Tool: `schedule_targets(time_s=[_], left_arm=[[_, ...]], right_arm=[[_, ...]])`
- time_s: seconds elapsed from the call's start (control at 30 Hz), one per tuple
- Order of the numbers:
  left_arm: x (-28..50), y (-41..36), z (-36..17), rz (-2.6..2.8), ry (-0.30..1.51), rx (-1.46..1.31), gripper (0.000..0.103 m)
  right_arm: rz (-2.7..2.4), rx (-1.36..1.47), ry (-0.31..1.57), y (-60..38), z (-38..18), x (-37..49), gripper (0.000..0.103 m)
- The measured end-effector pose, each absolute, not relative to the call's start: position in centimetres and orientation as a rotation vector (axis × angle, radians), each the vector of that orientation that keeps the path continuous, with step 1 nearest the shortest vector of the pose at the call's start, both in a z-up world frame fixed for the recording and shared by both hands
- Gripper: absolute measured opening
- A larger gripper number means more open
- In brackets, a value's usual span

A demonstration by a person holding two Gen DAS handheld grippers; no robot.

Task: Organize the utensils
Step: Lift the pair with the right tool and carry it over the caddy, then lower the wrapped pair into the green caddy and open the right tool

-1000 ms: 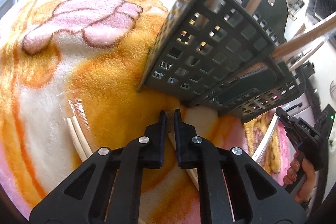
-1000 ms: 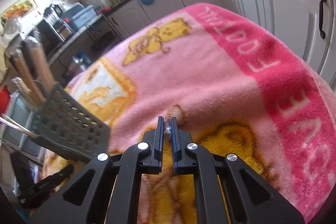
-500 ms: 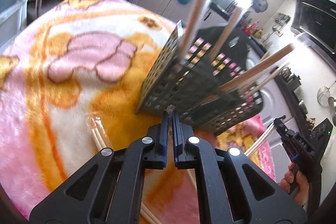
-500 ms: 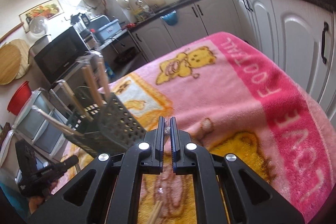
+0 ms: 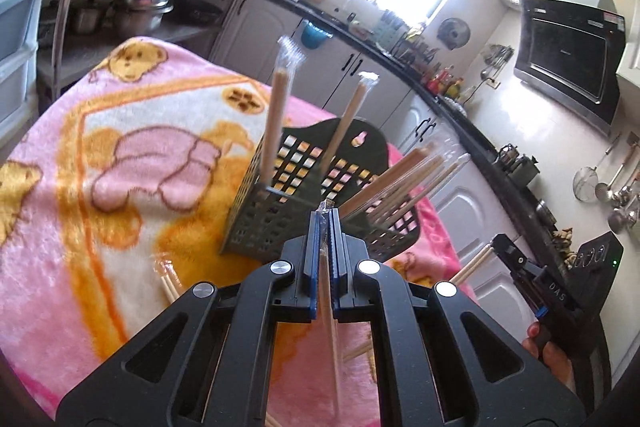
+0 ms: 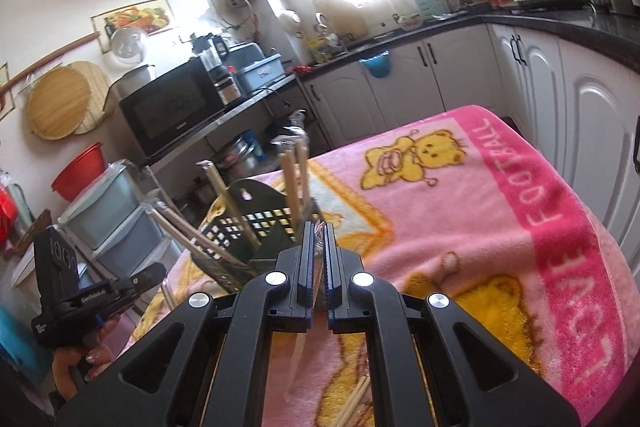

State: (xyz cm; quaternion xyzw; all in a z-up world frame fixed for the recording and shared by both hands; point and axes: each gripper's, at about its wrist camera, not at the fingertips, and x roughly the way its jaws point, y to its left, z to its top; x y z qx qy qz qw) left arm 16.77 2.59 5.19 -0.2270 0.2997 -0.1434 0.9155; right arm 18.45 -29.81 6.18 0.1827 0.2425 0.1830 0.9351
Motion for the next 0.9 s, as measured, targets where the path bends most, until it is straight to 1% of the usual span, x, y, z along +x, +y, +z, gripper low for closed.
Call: schedule_targets(time_s=[0.27,0.9], left_arm=[[16.1,2.2,7.5,-0.331,0.551,-0.470,0.002],[14.9,2.1,12.5,-0.384,0.410,-0.452,0.001]], right_arm=[[0.428,0.298,0.436,-28.0,8.4,16.7,0.004],[0.518,0.270,0.340,-26.1,12.6,15.3,0.004]])
